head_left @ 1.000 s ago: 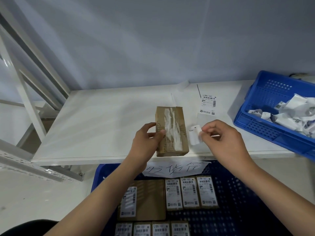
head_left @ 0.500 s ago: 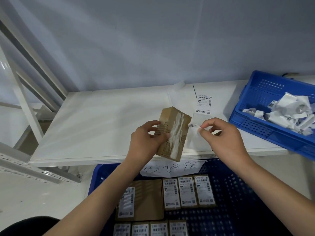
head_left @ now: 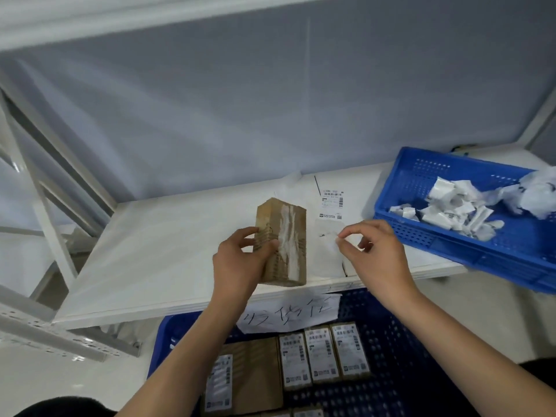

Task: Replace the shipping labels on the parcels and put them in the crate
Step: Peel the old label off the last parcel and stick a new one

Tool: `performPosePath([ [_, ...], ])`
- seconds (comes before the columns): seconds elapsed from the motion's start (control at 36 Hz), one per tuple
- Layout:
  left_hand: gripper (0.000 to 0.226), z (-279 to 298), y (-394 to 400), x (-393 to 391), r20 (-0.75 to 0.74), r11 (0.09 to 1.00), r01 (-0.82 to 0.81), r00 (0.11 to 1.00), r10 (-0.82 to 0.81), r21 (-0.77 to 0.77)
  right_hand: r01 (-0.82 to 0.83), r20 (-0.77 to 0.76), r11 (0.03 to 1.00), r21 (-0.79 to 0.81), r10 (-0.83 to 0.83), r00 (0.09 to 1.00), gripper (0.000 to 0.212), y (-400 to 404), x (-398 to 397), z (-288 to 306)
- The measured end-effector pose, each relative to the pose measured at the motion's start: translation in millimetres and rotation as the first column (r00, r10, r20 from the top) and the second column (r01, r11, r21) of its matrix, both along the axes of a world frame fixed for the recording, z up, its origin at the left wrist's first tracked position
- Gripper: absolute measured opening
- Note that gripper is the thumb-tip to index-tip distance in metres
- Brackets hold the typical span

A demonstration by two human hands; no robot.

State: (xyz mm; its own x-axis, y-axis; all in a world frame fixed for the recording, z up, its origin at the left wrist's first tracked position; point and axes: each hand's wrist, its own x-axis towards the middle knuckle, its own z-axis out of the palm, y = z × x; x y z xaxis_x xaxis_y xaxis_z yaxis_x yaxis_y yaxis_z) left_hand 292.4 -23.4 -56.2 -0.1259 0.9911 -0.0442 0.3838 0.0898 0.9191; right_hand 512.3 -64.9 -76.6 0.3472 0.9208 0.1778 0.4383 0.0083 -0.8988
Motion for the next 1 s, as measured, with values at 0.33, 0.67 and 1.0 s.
performPosePath([
  [0.33,0.042,18,-1,88,0.082,0.999,0.054,0.995,-0.054,0.001,0.241,-0.345,0.969,-0.056,-0.245,0.906,0.004,-4,70,23],
  [0.67,0.045,16,16,136,0.083,0.992,0.122,0.989,-0.124,0.024,0.569,-0.204,0.821,0.051,-0.549,0.81,0.007,42,176,30],
  [1.0,0.044,-14,31,133,0.037,0.992,0.118,0.992,-0.117,-0.034,0.539,-0.021,0.822,-0.183,-0.552,0.834,0.006,77,225,-20],
])
